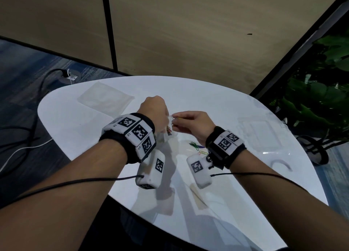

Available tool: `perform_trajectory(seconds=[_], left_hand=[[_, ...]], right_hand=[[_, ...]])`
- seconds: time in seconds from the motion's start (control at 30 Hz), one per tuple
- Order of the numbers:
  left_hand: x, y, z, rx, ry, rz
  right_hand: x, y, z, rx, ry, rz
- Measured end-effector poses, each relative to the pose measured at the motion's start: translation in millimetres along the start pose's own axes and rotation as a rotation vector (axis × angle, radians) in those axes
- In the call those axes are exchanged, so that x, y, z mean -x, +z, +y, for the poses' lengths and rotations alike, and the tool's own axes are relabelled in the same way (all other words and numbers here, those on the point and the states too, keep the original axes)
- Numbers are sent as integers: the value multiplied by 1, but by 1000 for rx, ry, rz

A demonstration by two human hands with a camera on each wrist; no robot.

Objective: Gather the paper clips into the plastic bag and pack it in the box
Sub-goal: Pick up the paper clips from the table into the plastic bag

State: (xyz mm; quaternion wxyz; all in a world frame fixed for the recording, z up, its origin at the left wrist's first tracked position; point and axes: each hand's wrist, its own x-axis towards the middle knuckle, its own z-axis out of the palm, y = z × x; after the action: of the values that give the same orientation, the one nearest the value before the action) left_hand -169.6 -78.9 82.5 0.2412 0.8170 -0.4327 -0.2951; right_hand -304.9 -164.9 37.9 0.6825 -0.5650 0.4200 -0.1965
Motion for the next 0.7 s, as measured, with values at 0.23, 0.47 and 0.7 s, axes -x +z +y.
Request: perform_trajectory(seconds=[0.23, 0.47, 0.7], left_hand=[[-2, -2, -2, -1, 21, 36], [0, -7, -5, 28, -20, 19], [2, -11, -6, 22, -27, 14]], right_hand=[[0, 17, -4, 764, -180, -157], [5, -28, -2, 757, -233, 69], [25, -85, 77, 1173, 113, 107]])
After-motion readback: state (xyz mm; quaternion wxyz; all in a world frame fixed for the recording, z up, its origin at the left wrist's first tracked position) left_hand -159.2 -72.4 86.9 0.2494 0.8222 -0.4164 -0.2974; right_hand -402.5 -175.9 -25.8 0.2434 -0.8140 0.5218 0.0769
